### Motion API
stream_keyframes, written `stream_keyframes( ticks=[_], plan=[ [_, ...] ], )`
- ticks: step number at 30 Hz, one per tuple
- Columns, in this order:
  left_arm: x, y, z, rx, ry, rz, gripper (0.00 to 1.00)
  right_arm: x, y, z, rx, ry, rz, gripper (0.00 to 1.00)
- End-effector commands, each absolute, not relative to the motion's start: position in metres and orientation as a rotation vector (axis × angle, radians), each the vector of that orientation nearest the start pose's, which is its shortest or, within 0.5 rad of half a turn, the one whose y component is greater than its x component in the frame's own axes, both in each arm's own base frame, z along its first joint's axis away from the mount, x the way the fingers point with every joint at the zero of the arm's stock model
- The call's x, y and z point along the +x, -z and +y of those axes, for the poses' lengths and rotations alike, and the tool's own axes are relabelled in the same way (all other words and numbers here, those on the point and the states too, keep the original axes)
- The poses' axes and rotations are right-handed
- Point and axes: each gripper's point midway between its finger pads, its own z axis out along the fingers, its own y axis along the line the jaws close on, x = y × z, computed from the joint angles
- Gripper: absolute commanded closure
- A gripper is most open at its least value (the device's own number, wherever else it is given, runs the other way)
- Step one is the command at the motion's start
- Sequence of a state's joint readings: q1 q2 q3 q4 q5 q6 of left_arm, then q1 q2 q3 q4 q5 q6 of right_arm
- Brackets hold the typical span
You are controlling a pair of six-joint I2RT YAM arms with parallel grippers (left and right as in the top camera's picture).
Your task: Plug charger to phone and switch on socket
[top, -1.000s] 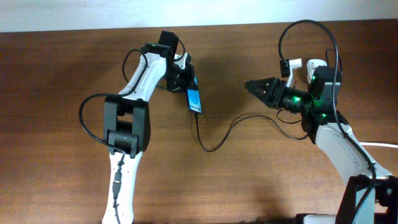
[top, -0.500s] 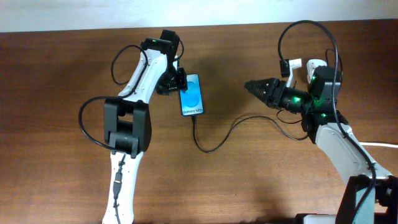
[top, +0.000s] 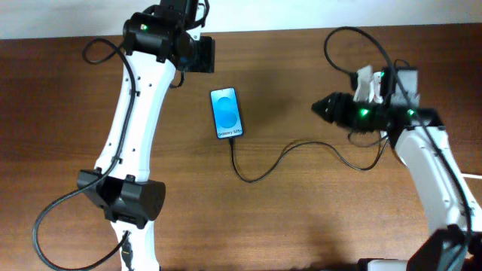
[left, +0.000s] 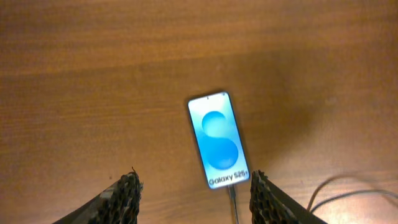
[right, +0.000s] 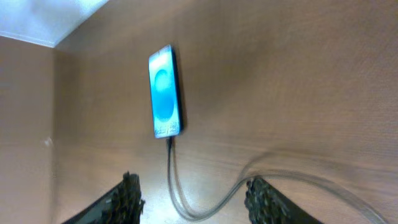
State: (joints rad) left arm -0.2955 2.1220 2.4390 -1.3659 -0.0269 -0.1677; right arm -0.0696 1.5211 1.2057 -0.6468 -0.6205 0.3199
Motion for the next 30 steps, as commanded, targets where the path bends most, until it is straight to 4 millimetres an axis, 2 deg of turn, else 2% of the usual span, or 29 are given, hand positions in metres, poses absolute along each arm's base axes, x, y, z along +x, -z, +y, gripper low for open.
stream_keyframes(
  ticks=[1, 2, 3, 5, 6, 7, 8, 9, 10, 12, 13, 17, 19, 21, 23, 25, 27, 30],
  plan=[
    [0.466, -0.263, -0.136, 0.195, 0.104, 2.63, 0.43, 0.4, -0.254, 0.045, 0.108, -0.662, 2.38, 0.39],
    [0.463, -0.263, -0.135, 0.197, 0.1, 2.641, 0.46, 0.4, -0.279, 0.029, 0.139, -0.634, 2.338, 0.37],
    [0.46, -0.265, -0.137, 0.241, 0.092, 2.638, 0.47, 0.394, -0.309, 0.002, 0.17, -0.574, 2.278, 0.35],
    [0.457, -0.269, -0.141, 0.263, 0.055, 2.624, 0.45, 0.378, -0.34, -0.045, 0.286, -0.481, 2.186, 0.32],
    [0.456, -0.269, -0.142, 0.268, 0.049, 2.62, 0.4, 0.367, -0.35, -0.072, 0.355, -0.432, 2.142, 0.29],
    [0.457, -0.269, -0.142, 0.267, 0.049, 2.621, 0.21, 0.348, -0.359, -0.12, 0.49, -0.378, 2.074, 0.27],
    [0.457, -0.269, -0.142, 0.267, 0.049, 2.62, 0.02, 0.339, -0.359, -0.143, 0.557, -0.348, 2.05, 0.25],
    [0.456, -0.269, -0.143, 0.269, 0.05, 2.621, 0.0, 0.332, -0.357, -0.164, 0.62, -0.314, 2.033, 0.22],
    [0.456, -0.269, -0.144, 0.271, 0.05, 2.622, 0.01, 0.324, -0.346, -0.198, 0.719, -0.271, 2.02, 0.21],
    [0.456, -0.269, -0.143, 0.271, 0.05, 2.623, 0.01, 0.322, -0.324, -0.233, 0.815, -0.259, 2.024, 0.21],
    [0.456, -0.269, -0.143, 0.271, 0.049, 2.624, 0.01, 0.329, -0.296, -0.256, 0.887, -0.239, 2.062, 0.22],
    [0.455, -0.269, -0.143, 0.272, 0.049, 2.625, 0.0, 0.359, -0.207, -0.288, 1.046, -0.353, 2.153, 0.22],
    [0.455, -0.269, -0.143, 0.272, 0.049, 2.625, 0.01, 0.383, -0.173, -0.288, 1.028, -0.384, 2.198, 0.22],
    [0.455, -0.269, -0.143, 0.271, 0.049, 2.625, 0.0, 0.4, -0.15, -0.281, 1.005, -0.325, 2.259, 0.21],
    [0.455, -0.269, -0.143, 0.271, 0.049, 2.625, 0.01, 0.424, -0.133, -0.261, 0.894, -0.245, 2.337, 0.21],
    [0.453, -0.267, -0.144, 0.276, 0.057, 2.637, 0.0, 0.437, -0.116, -0.246, 0.906, -0.172, 2.388, 0.21],
    [0.449, -0.265, -0.143, 0.278, 0.051, 2.655, 0.0, 0.445, -0.103, -0.237, 0.926, -0.145, 2.411, 0.21],
    [0.445, -0.263, -0.142, 0.282, 0.05, 2.671, 0.01, 0.444, -0.072, -0.234, 1.001, -0.162, 2.452, 0.21]
  ],
)
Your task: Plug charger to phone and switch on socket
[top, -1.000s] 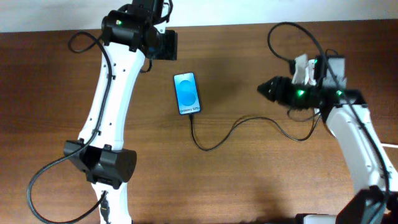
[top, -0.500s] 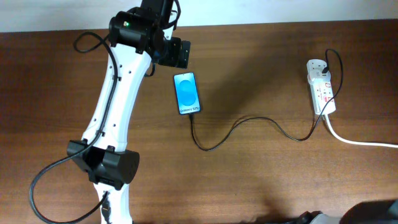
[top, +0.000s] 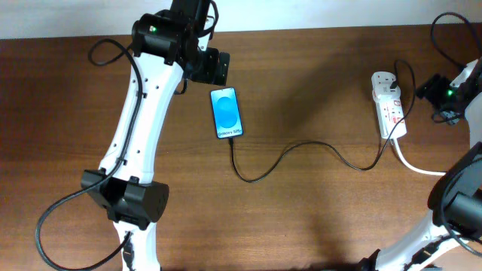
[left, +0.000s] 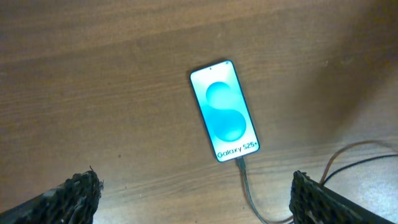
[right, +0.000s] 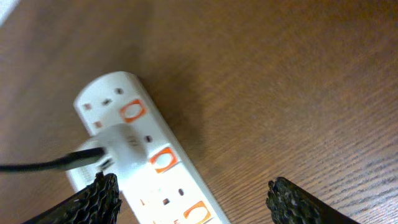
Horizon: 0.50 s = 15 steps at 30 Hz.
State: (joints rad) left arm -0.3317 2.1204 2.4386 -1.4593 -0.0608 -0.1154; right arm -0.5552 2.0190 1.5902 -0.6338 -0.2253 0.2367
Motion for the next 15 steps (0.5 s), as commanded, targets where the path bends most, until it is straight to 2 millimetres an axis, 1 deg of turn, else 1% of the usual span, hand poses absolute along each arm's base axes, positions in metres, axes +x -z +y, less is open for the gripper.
stream_keyframes(
  ticks=[1, 2, 4, 6, 9, 12, 14, 15],
  plan=[
    [0.445, -0.263, -0.142, 0.282, 0.05, 2.671, 0.01, 0.444, -0.063, -0.232, 1.007, -0.18, 2.47, 0.21],
    [0.446, -0.263, -0.142, 0.282, 0.05, 2.67, 0.01, 0.446, -0.048, -0.227, 1.011, -0.227, 2.489, 0.21],
    [0.446, -0.263, -0.142, 0.282, 0.05, 2.67, 0.0, 0.448, -0.037, -0.225, 1.038, -0.241, 2.491, 0.21],
    [0.446, -0.263, -0.142, 0.282, 0.05, 2.67, 0.01, 0.456, -0.037, -0.217, 1.006, -0.241, 2.493, 0.21],
    [0.446, -0.263, -0.142, 0.282, 0.05, 2.67, 0.0, 0.461, -0.034, -0.21, 0.972, -0.115, 2.519, 0.21],
    [0.445, -0.263, -0.142, 0.283, 0.049, 2.673, 0.01, 0.463, -0.031, -0.207, 0.967, -0.112, 2.526, 0.21],
    [0.445, -0.263, -0.142, 0.283, 0.049, 2.673, 0.01, 0.462, -0.019, -0.205, 0.976, -0.125, 2.545, 0.21],
    [0.445, -0.263, -0.142, 0.283, 0.049, 2.673, 0.0, 0.461, -0.012, -0.204, 1.013, -0.136, 2.546, 0.21]
  ],
)
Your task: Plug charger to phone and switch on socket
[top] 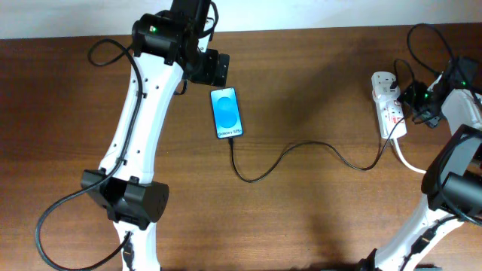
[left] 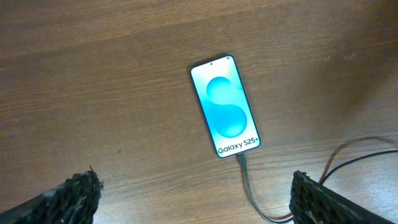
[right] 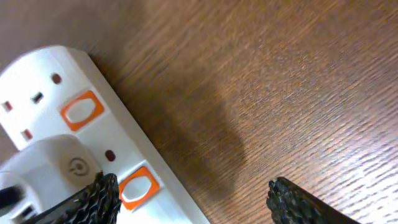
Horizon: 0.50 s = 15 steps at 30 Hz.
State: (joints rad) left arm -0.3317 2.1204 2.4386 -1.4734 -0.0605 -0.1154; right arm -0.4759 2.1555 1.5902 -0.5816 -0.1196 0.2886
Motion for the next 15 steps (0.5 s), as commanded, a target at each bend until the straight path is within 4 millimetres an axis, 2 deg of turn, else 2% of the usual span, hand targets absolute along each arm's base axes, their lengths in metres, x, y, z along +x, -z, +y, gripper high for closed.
stream_keyframes(
  ticks=[1, 4, 10, 15],
  plan=[
    [0.445, -0.263, -0.142, 0.283, 0.049, 2.673, 0.01, 0.46, -0.007, -0.202, 1.04, -0.15, 2.547, 0.2],
    [0.445, -0.263, -0.142, 0.282, 0.049, 2.672, 0.01, 0.462, -0.004, -0.194, 1.032, -0.219, 2.557, 0.21],
    [0.446, -0.263, -0.142, 0.282, 0.051, 2.67, 0.0, 0.446, 0.002, -0.185, 1.048, -0.232, 2.633, 0.21],
    [0.446, -0.263, -0.142, 0.282, 0.051, 2.67, 0.0, 0.445, 0.002, -0.191, 1.055, -0.178, 2.628, 0.21]
  ],
)
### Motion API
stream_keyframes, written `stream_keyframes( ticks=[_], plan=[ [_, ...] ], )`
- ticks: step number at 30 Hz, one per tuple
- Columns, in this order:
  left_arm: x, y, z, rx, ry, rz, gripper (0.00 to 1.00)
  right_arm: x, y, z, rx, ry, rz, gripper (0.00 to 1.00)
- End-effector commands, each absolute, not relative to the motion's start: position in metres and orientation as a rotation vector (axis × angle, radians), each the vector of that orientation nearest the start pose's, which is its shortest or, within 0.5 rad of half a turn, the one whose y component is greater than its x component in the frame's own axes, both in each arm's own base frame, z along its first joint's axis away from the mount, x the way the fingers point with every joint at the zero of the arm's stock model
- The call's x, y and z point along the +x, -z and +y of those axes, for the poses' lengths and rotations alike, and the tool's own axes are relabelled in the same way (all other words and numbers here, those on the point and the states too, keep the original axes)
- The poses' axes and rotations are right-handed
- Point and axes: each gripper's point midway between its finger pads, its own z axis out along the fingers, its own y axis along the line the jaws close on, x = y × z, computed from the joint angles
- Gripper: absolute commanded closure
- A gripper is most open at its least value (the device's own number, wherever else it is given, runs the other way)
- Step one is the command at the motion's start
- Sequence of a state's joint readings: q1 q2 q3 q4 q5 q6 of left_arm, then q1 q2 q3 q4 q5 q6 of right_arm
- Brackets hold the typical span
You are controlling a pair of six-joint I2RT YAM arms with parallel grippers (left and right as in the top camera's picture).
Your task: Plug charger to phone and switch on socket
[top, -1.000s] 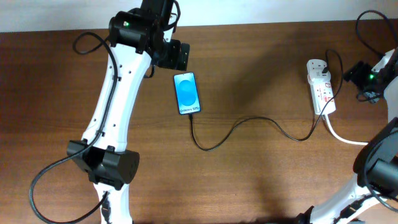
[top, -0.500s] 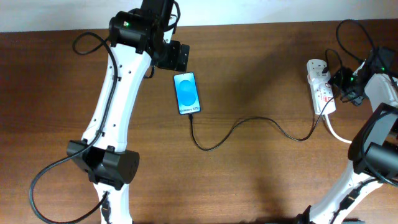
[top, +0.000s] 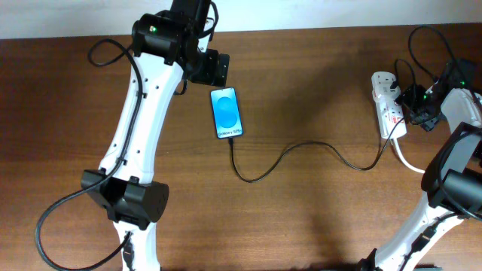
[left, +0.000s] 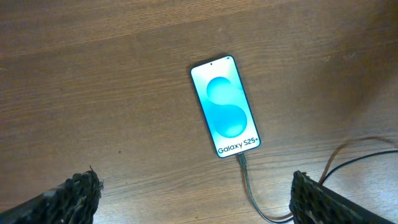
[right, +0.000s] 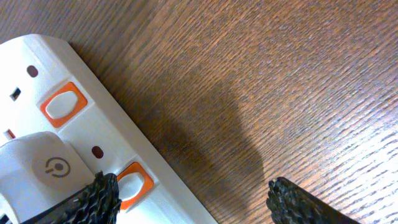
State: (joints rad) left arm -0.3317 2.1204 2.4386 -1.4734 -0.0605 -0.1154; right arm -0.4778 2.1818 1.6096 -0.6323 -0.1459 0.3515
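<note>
The phone (top: 227,113) lies face up with its blue screen lit, also in the left wrist view (left: 225,107). A dark cable (top: 286,154) is plugged into its bottom end (left: 244,168) and runs right to the white power strip (top: 388,105). My left gripper (top: 215,68) hangs open above the phone's far end (left: 196,202). My right gripper (top: 418,102) is open at the strip's right side. In its wrist view (right: 193,202), the left fingertip (right: 93,199) partly covers the orange-framed switch (right: 137,180) beside the white charger plug (right: 37,168).
A second orange-framed switch (right: 61,102) sits further along the strip. The strip's own white lead (top: 418,167) trails off to the lower right. Bare wooden table (top: 316,218) spreads around the phone and cable.
My right gripper has come a little closer to the strip, and its left fingertip now overlaps the switch by the plug. The left gripper, phone and cable are unchanged.
My right gripper first hovered over the strip's area facing the phone, both grippers less wide. Then it was at the far right beyond the strip, open wide, and the left gripper was wide open near the phone. It then stood beside the strip, now at the switch.
</note>
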Motion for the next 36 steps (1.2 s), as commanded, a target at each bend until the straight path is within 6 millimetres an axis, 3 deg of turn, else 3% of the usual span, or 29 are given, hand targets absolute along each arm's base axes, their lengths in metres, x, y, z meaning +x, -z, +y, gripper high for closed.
stream_keyframes(
  ticks=[1, 7, 10, 11, 13, 15, 16, 17, 18, 19, 20, 22, 24, 27, 28, 31, 33, 36],
  plan=[
    [0.446, -0.263, -0.142, 0.282, 0.051, 2.67, 0.01, 0.444, 0.002, -0.191, 1.055, -0.179, 2.631, 0.21],
    [0.445, -0.263, -0.142, 0.283, 0.049, 2.674, 0.0, 0.436, 0.017, -0.164, 1.012, -0.188, 2.711, 0.21],
    [0.445, -0.263, -0.142, 0.283, 0.05, 2.673, 0.0, 0.434, 0.018, -0.166, 1.02, -0.18, 2.717, 0.21],
    [0.446, -0.263, -0.142, 0.282, 0.051, 2.669, 0.0, 0.438, 0.008, -0.177, 1.032, -0.159, 2.69, 0.19],
    [0.45, -0.266, -0.147, 0.285, 0.081, 2.65, 0.0, 0.447, -0.045, -0.226, 1.091, -0.118, 2.556, 0.16],
    [0.449, -0.266, -0.147, 0.285, 0.08, 2.651, 0.0, 0.438, -0.144, -0.291, 1.168, -0.064, 2.371, 0.16],
    [0.449, -0.266, -0.147, 0.285, 0.081, 2.651, 0.0, 0.432, -0.184, -0.306, 1.168, -0.063, 2.31, 0.16],
    [0.449, -0.266, -0.147, 0.285, 0.08, 2.651, 0.01, 0.428, -0.251, -0.31, 1.074, -0.104, 2.238, 0.16],
    [0.449, -0.266, -0.147, 0.285, 0.081, 2.651, 0.01, 0.424, -0.299, -0.298, 0.971, -0.134, 2.2, 0.16],
    [0.449, -0.266, -0.147, 0.285, 0.081, 2.651, 0.01, 0.421, -0.342, -0.271, 0.788, -0.181, 2.192, 0.16],
    [0.449, -0.266, -0.147, 0.285, 0.088, 2.651, 0.0, 0.415, -0.369, -0.247, 0.688, -0.2, 2.187, 0.16],
    [0.45, -0.266, -0.148, 0.286, 0.088, 2.648, 0.01, 0.383, -0.411, -0.188, 0.609, -0.229, 2.189, 0.13],
    [0.45, -0.266, -0.148, 0.286, 0.088, 2.648, 0.01, 0.372, -0.457, -0.121, 0.328, -0.3, 2.12, 0.09],
    [0.45, -0.266, -0.148, 0.286, 0.088, 2.648, 0.01, 0.349, -0.492, -0.047, 0.122, -0.346, 2.065, 0.07],
    [0.45, -0.266, -0.148, 0.286, 0.088, 2.648, 0.01, 0.334, -0.501, -0.026, 0.074, -0.336, 2.055, 0.02],
    [0.45, -0.266, -0.148, 0.286, 0.089, 2.648, 0.01, 0.297, -0.524, 0.018, -0.053, -0.418, 1.997, 0.02],
    [0.45, -0.266, -0.148, 0.286, 0.088, 2.648, 0.01, 0.283, -0.533, 0.029, -0.095, -0.448, 1.965, 0.01],
    [0.45, -0.266, -0.148, 0.286, 0.088, 2.648, 0.01, 0.274, -0.538, 0.022, -0.088, -0.369, 1.945, 0.01]
  ],
)
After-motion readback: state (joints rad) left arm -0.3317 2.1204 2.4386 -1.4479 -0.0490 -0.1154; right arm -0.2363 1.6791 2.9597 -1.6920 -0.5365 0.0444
